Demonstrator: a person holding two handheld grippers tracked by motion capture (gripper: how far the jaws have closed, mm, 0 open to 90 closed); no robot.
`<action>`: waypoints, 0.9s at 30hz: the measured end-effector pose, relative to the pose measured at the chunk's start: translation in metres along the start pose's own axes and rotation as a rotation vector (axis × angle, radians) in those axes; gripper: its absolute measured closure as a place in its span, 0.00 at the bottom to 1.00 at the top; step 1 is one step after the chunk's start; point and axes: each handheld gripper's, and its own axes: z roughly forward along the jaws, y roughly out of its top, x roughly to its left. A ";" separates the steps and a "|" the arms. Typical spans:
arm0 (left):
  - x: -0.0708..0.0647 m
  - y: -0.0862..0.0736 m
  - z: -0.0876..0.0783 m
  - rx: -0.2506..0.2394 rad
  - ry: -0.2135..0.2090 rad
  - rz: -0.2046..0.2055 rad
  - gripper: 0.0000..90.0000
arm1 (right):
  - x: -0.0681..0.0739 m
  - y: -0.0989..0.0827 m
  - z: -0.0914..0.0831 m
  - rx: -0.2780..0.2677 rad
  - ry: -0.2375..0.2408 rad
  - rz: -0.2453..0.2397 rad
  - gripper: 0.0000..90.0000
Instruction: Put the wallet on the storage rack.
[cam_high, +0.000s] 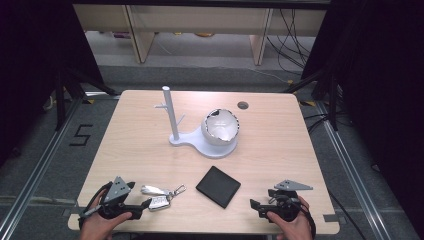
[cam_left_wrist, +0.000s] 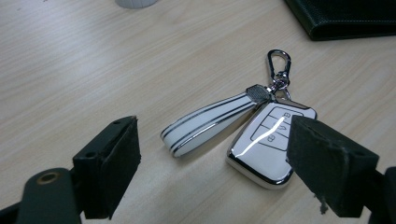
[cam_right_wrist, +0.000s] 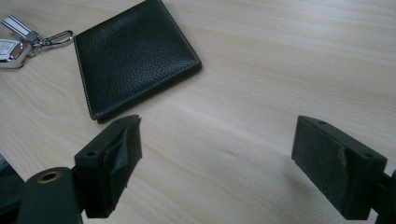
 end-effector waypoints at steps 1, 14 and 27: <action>0.000 0.000 0.000 0.000 0.000 0.000 0.19 | 0.000 0.000 0.000 -0.004 0.003 -0.005 0.19; 0.000 0.040 0.025 -0.006 -0.032 0.068 0.31 | 0.006 0.001 -0.001 0.000 0.035 0.040 0.22; -0.013 0.087 0.076 0.074 -0.107 0.204 0.84 | 0.007 0.002 -0.001 0.000 0.072 0.043 0.25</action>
